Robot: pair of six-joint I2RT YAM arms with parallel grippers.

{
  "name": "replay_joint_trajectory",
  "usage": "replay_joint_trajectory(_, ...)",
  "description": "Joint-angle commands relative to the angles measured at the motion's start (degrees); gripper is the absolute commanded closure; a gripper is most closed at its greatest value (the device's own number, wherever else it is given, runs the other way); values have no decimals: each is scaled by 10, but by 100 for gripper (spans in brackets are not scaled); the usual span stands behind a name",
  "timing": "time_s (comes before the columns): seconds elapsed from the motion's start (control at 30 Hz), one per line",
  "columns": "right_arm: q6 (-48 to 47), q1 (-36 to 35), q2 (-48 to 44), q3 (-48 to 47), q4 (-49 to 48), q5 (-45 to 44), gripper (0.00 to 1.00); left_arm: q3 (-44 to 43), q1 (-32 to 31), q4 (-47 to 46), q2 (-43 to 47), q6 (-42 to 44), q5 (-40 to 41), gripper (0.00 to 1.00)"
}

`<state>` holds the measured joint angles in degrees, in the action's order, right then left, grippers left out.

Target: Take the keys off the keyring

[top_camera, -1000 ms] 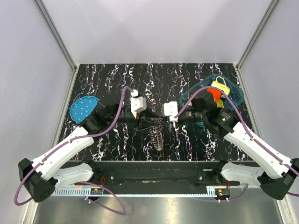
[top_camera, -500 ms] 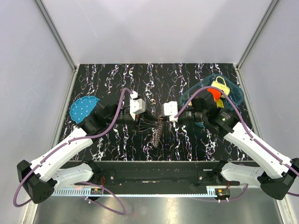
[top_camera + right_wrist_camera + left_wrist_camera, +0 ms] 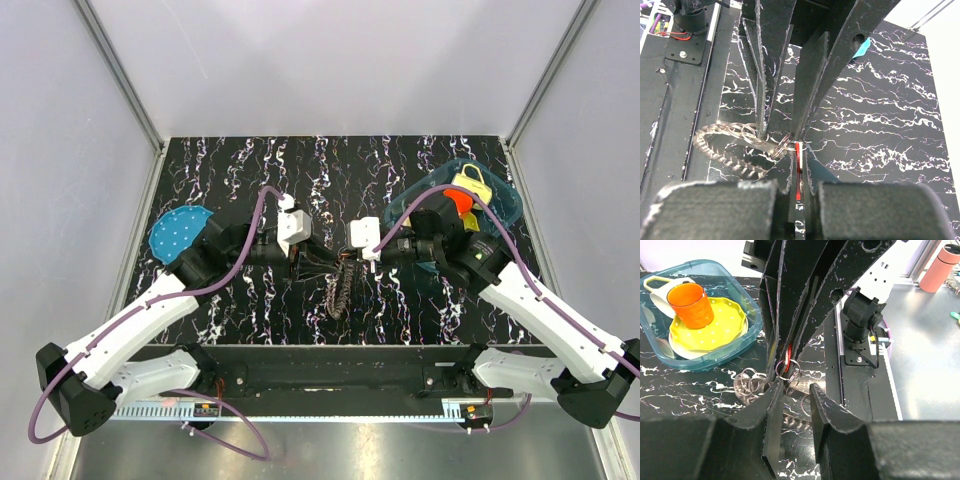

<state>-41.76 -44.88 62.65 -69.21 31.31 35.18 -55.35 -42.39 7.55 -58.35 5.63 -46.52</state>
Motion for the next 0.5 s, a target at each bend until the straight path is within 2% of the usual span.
replay_joint_trajectory(0.0,4,1,-10,-12,-42,2,100,-8,-2,-38,-3,-12,-24,71)
replay_joint_trajectory(0.47,-6,1,-18,0,-48,-5,100,-20,-2,-38,-25,-29,-45,79)
